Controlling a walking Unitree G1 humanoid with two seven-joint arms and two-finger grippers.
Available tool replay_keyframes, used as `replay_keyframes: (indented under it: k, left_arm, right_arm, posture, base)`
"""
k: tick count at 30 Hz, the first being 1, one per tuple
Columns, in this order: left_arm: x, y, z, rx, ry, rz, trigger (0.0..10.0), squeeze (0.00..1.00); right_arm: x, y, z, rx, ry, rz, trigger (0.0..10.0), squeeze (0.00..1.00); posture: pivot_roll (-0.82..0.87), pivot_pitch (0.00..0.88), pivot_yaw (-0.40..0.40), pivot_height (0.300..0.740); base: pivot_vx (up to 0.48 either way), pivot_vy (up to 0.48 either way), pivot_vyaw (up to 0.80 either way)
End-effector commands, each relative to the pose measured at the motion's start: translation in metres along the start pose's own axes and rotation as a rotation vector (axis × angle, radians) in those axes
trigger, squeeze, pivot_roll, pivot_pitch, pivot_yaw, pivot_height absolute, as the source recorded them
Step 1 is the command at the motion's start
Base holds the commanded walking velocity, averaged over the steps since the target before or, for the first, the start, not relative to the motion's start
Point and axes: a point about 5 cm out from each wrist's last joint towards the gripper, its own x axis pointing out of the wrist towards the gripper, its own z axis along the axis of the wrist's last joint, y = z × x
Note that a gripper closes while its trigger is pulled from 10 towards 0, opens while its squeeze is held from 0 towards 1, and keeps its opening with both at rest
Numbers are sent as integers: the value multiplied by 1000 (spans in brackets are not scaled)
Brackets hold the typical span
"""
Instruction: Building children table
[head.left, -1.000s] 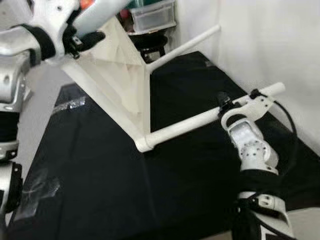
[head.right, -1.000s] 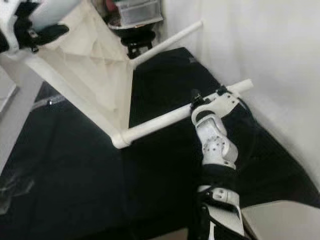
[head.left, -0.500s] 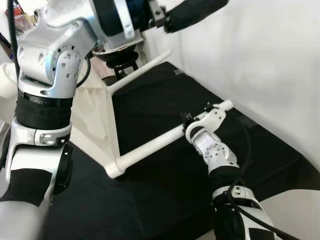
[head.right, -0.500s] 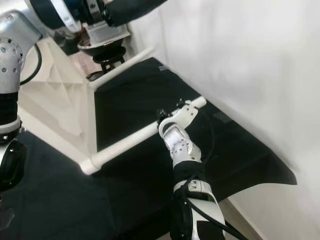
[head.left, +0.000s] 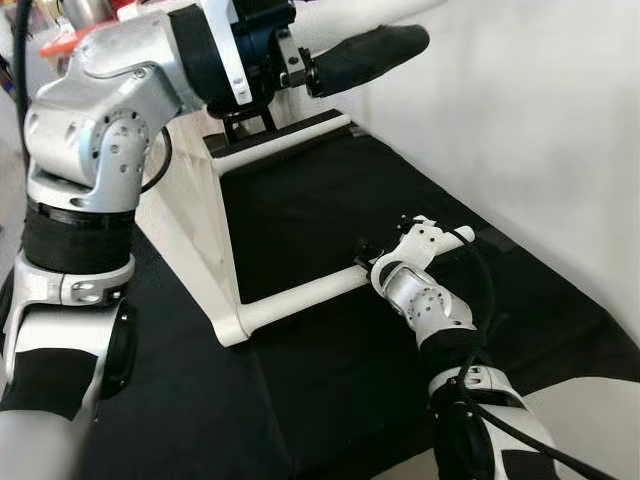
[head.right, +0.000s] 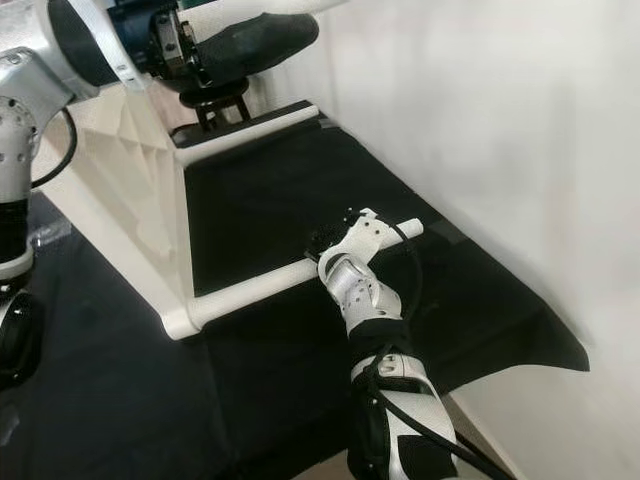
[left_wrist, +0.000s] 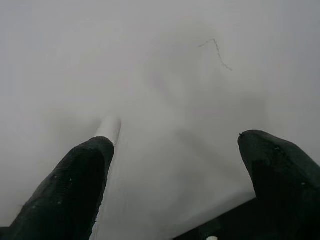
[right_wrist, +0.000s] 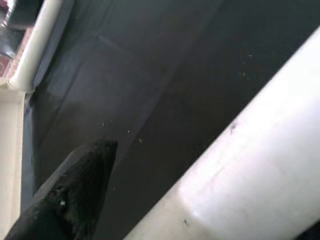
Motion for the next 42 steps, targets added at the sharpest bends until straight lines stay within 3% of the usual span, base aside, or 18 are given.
replay_keyframes:
  k: [1,3,7,10,14,21,22,23,25,26,27,31,32,33,35,36,39,42]
  left_arm:
    - [-6,1,-2,-7,22,-1,10000,1000]
    - [-7,0,-3,-8,25,-7,10000,1000]
    - [-13,-3,-4,-14,28,-23,10000,1000]
    - [-14,-3,-4,-15,27,-24,10000,1000]
    - [-17,-4,-6,-25,26,-33,10000,1000]
    - [-18,-3,-9,-28,22,-35,10000,1000]
    - [-18,-2,-9,-28,19,-36,10000,1000]
    - [-16,-1,-9,-30,9,-39,10000,1000]
    - [-16,-1,-10,-31,7,-40,10000,1000]
    - [-14,0,-8,-33,-5,-42,10000,1000]
    - [-14,0,-8,-33,-5,-42,10000,1000]
    - [-6,7,13,-69,-113,-60,10000,1000]
    - [-6,7,13,-69,-113,-60,10000,1000]
    - [-5,8,23,-84,-153,-88,10000,792]
    - [-5,8,32,-98,-190,-122,10000,792]
    - [-6,7,38,-112,-217,-148,10000,0]
    - [-7,6,42,-121,-234,-163,10000,0]
    - [-15,-2,59,-185,-284,-262,10000,0]
  right_arm:
    - [-3,-43,-63,47,294,-168,10000,1000]
    - [-12,-47,-66,60,321,-149,10000,1000]
    - [-55,-57,-82,90,406,-82,10000,1000]
    - [-65,-60,-85,102,414,-68,10000,1000]
    - [-100,-68,-79,158,397,-14,10000,1000]
    - [-120,-64,-72,174,366,70,10000,1000]
    - [-126,-58,-68,169,350,131,10000,835]
    - [-130,-41,-57,172,306,271,10000,412]
    - [-130,-38,-54,173,297,299,10000,412]
    - [-130,-27,-49,167,276,370,10000,0]
    - [-130,-27,-49,167,276,370,10000,0]
    - [-134,9,-34,61,242,580,10000,0]
    - [-134,9,-34,61,242,580,10000,0]
    - [-134,15,-32,20,240,614,10000,0]
    - [-133,19,-31,-27,243,637,10000,0]
    - [-133,21,-33,-36,259,643,10000,0]
    - [-132,22,-34,-38,271,646,10000,0]
    - [-127,33,-33,-102,261,683,10000,0]
  posture:
    - [-23,132,113,740]
    - [-27,132,111,740]
    - [-45,135,112,740]
    - [-47,137,112,740]
    - [-62,141,112,740]
    - [-71,137,110,740]
    - [-77,138,114,740]
    - [-82,133,116,740]
    - [-82,133,116,740]
    - [-80,123,117,740]
    - [-80,123,117,740]
    - [-78,109,121,740]
    - [-78,109,121,740]
    - [-76,104,124,740]
    - [-75,101,124,740]
    - [-68,94,124,740]
    - [-68,94,124,740]
    - [-66,82,125,740]
  base:
    - [0,0,0]
    - [0,0,0]
    - [0,0,0]
    - [0,0,0]
    - [0,0,0]
    - [0,0,0]
    - [0,0,0]
    - [0,0,0]
    - [0,0,0]
    - [0,0,0]
    - [0,0,0]
    - [0,0,0]
    - [0,0,0]
    - [0,0,0]
    - [0,0,0]
    - [0,0,0]
    - [0,0,0]
    - [0,0,0]
